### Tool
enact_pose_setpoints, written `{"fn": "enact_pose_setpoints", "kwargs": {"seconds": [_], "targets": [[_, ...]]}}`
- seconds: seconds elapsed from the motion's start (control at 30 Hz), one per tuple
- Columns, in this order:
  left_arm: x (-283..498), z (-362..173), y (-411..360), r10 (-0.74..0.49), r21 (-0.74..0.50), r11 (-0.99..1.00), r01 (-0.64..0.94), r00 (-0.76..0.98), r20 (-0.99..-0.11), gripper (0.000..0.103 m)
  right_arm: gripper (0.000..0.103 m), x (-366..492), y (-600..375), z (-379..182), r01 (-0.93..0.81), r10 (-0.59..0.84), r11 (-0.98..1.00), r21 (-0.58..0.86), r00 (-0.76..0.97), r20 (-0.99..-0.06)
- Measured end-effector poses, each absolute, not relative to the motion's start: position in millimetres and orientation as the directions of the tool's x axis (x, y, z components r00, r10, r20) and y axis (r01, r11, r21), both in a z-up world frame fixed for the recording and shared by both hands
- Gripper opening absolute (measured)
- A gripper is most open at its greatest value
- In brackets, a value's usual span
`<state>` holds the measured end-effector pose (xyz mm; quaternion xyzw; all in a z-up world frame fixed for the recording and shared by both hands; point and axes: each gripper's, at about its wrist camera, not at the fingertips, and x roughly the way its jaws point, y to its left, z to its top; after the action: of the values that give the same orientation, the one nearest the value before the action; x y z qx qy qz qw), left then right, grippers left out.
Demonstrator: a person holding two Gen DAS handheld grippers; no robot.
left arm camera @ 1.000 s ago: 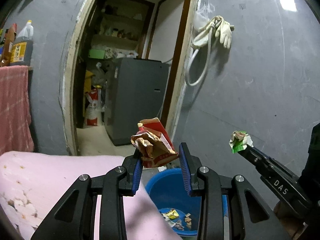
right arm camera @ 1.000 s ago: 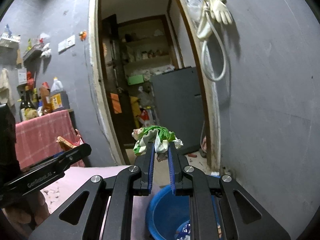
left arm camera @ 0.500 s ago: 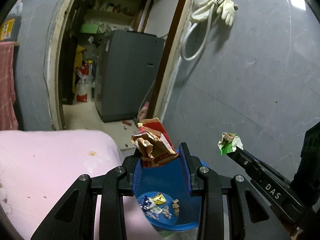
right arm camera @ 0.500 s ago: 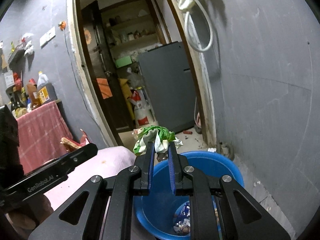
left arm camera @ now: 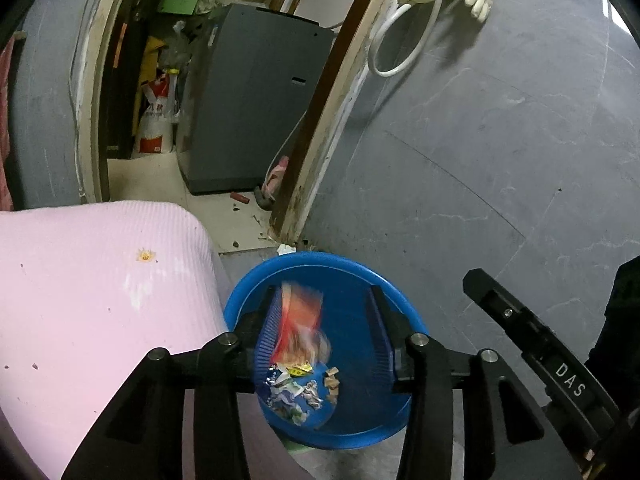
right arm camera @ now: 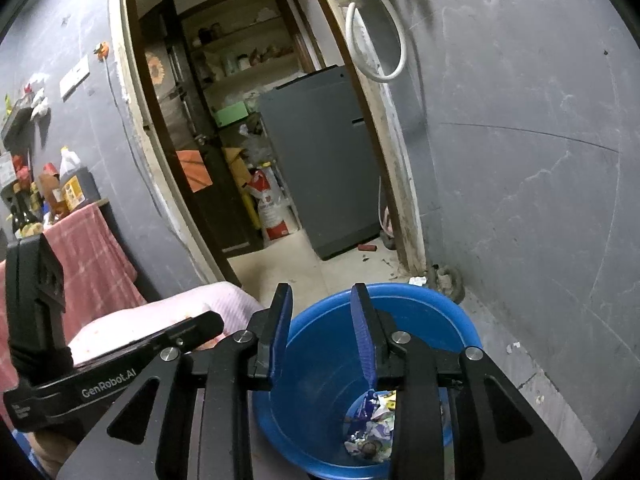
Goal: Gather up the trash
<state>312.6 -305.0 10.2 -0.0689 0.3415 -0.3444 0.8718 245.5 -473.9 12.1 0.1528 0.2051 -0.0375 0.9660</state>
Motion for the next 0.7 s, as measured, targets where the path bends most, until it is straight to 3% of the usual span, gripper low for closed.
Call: {"fn": "enact_pose_setpoints", "kwargs": {"seconds": [0.2,0.57,0.6,0.63,0.7], "targets": [[314,12,-301,-0.641,-0.356,0.761,0.542,0.540,-0.546,0.042,0.032,247,-471,14,0.139,-0.016,0.951,0.276,0.914,-0.405],[302,26,-281,-0.595,-0.307,0.800,0.515,0.620,-0.510,0.056,0.053,243,-469,20,0.149,-0.040,0.952,0.265,0.925,-0.378],[301,28,-278,-0.587,-0.299,0.806,0.511,0.629,-0.509,0.062,0.054,243,-469,21,0.149,-0.042,0.953,0.262,0.926,-0.376],[301,29,-276,-0.580,-0.294,0.812,0.504,0.639,-0.506,0.073,0.059,242,-468,21,0.151,-0.045,0.954,0.258,0.926,-0.374],[297,31,-267,-0.564,-0.294,0.825,0.483,0.670,-0.482,0.084,0.070,240,-465,23,0.156,-0.055,0.955,0.252,0.929,-0.365]]}}
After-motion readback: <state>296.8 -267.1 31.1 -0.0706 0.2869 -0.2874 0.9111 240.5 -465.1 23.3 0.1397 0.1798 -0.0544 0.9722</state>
